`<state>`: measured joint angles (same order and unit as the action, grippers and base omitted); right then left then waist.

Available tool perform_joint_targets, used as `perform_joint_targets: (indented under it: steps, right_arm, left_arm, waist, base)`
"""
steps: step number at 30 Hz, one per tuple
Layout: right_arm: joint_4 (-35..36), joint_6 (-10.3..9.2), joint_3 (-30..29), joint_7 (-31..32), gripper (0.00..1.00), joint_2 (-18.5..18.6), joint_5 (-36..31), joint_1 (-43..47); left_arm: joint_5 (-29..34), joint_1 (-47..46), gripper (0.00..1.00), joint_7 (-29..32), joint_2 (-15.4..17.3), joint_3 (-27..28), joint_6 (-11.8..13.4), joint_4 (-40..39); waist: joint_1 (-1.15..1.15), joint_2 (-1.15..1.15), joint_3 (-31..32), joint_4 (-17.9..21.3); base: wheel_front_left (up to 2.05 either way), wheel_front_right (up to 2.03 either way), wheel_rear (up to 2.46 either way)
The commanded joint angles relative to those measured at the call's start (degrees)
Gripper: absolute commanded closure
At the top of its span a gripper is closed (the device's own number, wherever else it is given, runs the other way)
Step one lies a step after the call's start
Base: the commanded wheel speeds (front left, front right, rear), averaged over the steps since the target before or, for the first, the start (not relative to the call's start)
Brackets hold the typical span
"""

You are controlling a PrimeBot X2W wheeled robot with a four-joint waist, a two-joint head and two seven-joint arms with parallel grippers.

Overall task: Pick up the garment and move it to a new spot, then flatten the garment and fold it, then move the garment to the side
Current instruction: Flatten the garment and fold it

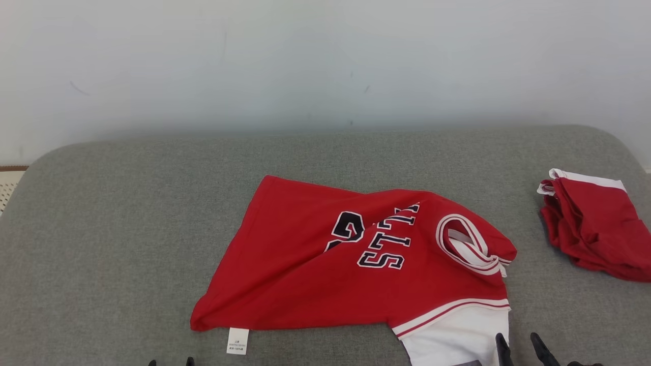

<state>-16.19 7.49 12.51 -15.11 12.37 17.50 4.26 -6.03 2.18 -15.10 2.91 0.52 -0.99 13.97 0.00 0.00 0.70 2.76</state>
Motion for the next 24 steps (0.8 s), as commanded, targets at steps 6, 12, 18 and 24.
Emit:
perform_joint_targets:
  steps: [6, 12, 18, 24]
  right_arm:
    - [-2.3, 0.0, 1.8, 0.0, 0.0, 0.4, 1.5, 1.2]
    - [-4.4, 0.0, 2.8, 0.0, 0.0, 1.2, 1.3, 2.0]
    - [-5.5, 0.0, 2.1, 0.0, 0.0, 1.1, 1.7, 0.7]
    - [-7.7, 0.0, 2.6, 0.0, 0.0, 1.4, 1.6, -1.3]
  left_arm:
    - [-0.3, 0.6, 0.0, -0.1, 0.0, -0.4, -0.2, 0.1]
    - [0.1, 0.7, 0.0, -0.1, 0.0, -0.7, -0.8, 0.1]
    - [0.4, 0.1, 0.0, -0.1, 0.0, -1.0, -0.9, 0.0]
    - [0.6, -0.7, 0.0, -0.1, 0.0, -1.2, -1.3, -0.1]
  waist:
    - [0.0, 0.0, -0.7, -0.3]
    - [0.0, 0.0, -1.5, -0.3]
    - [0.0, 0.0, -2.1, -0.4]
    - [0.0, 0.0, -2.9, -0.7]
  base:
    - [0.0, 0.0, 0.0]
    - [0.0, 0.0, 0.0]
    - [0.0, 0.0, 0.0]
    - [0.0, 0.0, 0.0]
